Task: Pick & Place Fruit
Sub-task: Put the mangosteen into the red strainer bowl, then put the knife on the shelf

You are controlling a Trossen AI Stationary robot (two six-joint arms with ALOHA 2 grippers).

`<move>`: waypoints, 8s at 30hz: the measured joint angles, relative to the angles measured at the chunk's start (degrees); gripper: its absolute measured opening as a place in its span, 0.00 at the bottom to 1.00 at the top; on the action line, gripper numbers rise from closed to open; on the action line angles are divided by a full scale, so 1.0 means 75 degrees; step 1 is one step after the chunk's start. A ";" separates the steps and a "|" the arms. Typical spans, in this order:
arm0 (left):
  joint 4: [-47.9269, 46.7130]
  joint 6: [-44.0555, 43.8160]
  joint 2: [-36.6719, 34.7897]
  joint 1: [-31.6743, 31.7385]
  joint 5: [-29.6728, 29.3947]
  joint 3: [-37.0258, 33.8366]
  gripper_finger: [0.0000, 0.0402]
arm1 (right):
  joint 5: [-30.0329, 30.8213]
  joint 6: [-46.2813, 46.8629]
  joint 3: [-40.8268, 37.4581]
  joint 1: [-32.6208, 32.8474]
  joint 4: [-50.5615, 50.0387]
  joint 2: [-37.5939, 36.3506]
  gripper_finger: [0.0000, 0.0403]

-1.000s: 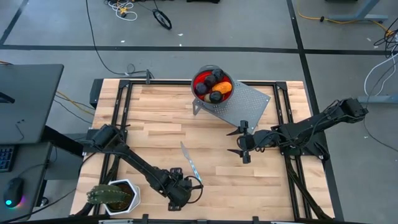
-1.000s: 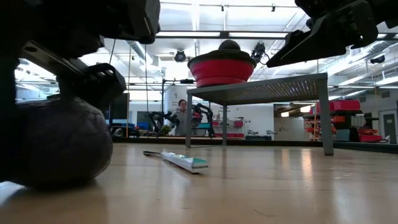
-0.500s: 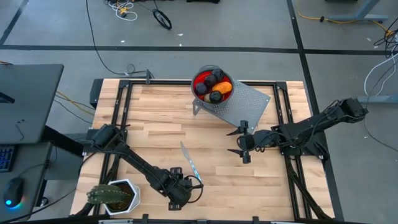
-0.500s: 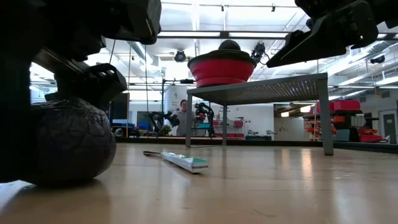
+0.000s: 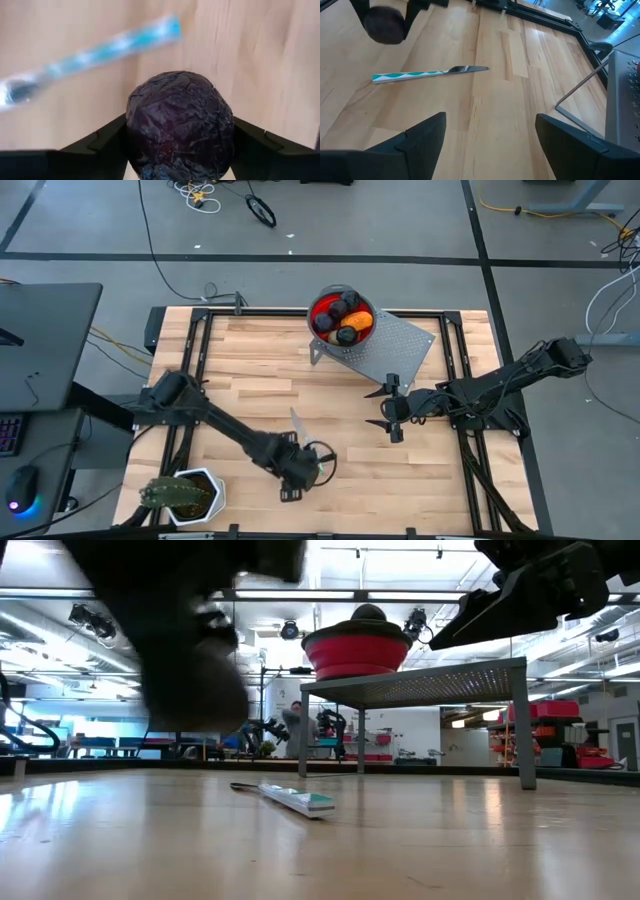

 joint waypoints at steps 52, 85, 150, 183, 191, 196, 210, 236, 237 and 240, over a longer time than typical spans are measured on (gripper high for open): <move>0.1288 0.4513 -0.1759 0.4828 -0.3931 0.1507 0.71 | 0.0006 -0.0064 0.0000 -0.0012 -0.0306 0.0000 0.79; 0.1309 0.5400 -0.1779 0.4477 -0.5433 0.2003 0.95 | 0.0006 -0.0055 0.0000 -0.0012 -0.0286 0.0000 0.79; -0.2614 0.2470 -0.1880 0.3426 -0.5901 0.2553 0.76 | -0.0348 0.0135 0.0000 -0.0015 -0.0268 0.0000 0.79; 0.2484 0.2776 -0.1881 0.1696 -0.1477 -0.2992 0.76 | -0.0589 0.0490 -0.0006 0.0164 0.2404 0.1160 0.79; 0.2883 0.3512 -0.1881 0.1765 -0.1178 -0.3601 0.76 | -0.0269 0.0416 -0.0006 0.0294 0.3502 0.1930 0.79; 0.3773 0.3794 -0.1881 0.1805 -0.0753 -0.4000 0.76 | -0.0262 0.0811 -0.0006 0.0294 0.3985 0.1976 0.79; 0.5619 0.4566 -0.1881 0.1829 -0.0835 -0.5116 0.76 | 0.0769 0.1041 -0.0003 0.0790 0.4199 0.1976 0.79; 0.7291 0.3695 -0.1295 0.2048 -0.0761 -0.5368 0.69 | 0.1278 0.1408 0.0003 0.1037 0.3905 0.1979 0.79; 0.7285 0.3590 -0.1292 0.2042 -0.0766 -0.5368 0.66 | 0.1277 0.1407 0.0003 0.1037 0.3895 0.1979 0.79; 0.7276 0.3319 -0.1289 0.2042 -0.0762 -0.5371 0.59 | 0.1276 0.1405 0.0003 0.1037 0.3899 0.1979 0.79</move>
